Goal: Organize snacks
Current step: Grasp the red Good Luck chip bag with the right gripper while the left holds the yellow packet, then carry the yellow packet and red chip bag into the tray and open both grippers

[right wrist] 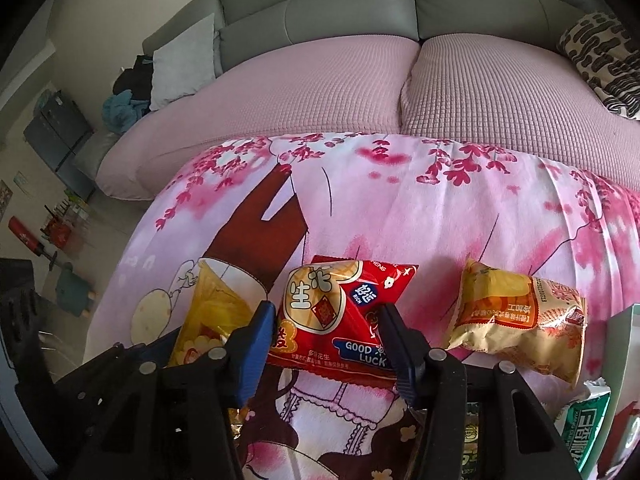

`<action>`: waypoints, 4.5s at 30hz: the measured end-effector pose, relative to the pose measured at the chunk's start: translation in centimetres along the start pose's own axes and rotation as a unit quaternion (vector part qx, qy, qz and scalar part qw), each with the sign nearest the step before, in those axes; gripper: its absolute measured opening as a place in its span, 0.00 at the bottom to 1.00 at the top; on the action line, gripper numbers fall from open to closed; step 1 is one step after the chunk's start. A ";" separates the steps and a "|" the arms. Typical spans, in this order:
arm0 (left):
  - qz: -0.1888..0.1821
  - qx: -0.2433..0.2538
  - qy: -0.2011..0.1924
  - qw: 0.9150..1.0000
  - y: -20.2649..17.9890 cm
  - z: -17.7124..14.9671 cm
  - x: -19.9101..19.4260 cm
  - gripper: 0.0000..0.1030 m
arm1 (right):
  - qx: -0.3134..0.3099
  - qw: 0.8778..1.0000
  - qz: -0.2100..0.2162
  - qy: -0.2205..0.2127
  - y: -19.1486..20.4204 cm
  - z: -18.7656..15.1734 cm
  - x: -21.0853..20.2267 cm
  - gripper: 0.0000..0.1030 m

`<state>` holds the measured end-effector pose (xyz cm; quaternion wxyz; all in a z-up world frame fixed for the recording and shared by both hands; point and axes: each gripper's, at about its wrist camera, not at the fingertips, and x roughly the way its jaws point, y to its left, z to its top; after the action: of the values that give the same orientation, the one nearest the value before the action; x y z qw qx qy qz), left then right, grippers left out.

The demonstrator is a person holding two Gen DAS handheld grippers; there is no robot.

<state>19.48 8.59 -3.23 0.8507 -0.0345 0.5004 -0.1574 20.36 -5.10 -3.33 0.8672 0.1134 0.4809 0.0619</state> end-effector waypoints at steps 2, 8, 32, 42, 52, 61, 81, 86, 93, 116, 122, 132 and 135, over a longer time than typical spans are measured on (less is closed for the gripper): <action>-0.001 -0.001 0.000 1.000 -0.1 0.0 0.0 0.57 | -0.002 1.000 -0.002 0.000 0.1 0.0 0.0 0.54; -0.002 -0.005 -0.002 1.000 -0.1 -0.1 -0.1 0.53 | -0.007 1.000 -0.005 0.002 0.1 -0.2 0.0 0.52; 0.019 -0.068 -0.005 0.997 0.2 -1.3 -2.2 0.42 | -0.004 1.000 -0.009 -0.029 -0.4 -1.2 -5.2 0.44; 0.012 -0.073 -0.024 0.997 -3.1 -1.5 -5.7 0.42 | 0.025 0.998 -0.011 -0.058 -2.4 -3.5 -11.2 0.44; 0.000 -0.043 -0.030 0.999 -10.2 -3.0 -7.5 0.42 | 0.077 0.993 -0.041 -0.081 -7.9 -7.4 -17.0 0.44; -0.038 0.010 -0.023 0.999 -18.4 -4.0 -7.3 0.42 | 0.147 0.980 -0.075 -0.110 -15.1 -10.1 -21.8 0.44; -0.075 0.135 0.017 0.988 -30.7 -7.7 -3.3 0.42 | 0.248 0.951 -0.105 -0.151 -26.3 -12.9 -25.1 0.44; -0.072 0.141 0.014 0.987 -31.2 -7.5 -2.8 0.42 | 0.257 0.951 -0.096 -0.146 -27.2 -13.1 -23.9 0.44; -0.069 0.152 0.028 0.986 -32.2 -8.2 -1.7 0.42 | 0.251 0.952 -0.097 -0.144 -27.3 -13.0 -23.5 0.45; -0.058 0.160 0.022 0.985 -32.4 -9.0 -3.2 0.57 | 0.254 0.953 -0.089 -0.139 -27.6 -13.6 -23.8 0.46; -0.051 0.152 0.012 0.987 -31.8 -8.6 -4.0 0.58 | 0.254 0.953 -0.090 -0.135 -27.6 -13.7 -24.0 0.48; 0.018 0.101 0.001 0.995 -28.2 -7.3 -4.2 0.61 | 0.228 0.960 -0.104 -0.121 -26.6 -13.5 -24.0 0.65; 0.042 0.083 -0.003 0.996 -27.0 -7.1 -4.0 0.78 | 0.216 0.964 -0.105 -0.117 -26.0 -13.3 -23.7 0.67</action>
<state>5.25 -15.11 2.45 0.8581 0.0568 0.4836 -0.1629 -3.54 -33.51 2.60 0.8739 0.2537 0.3873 -0.1482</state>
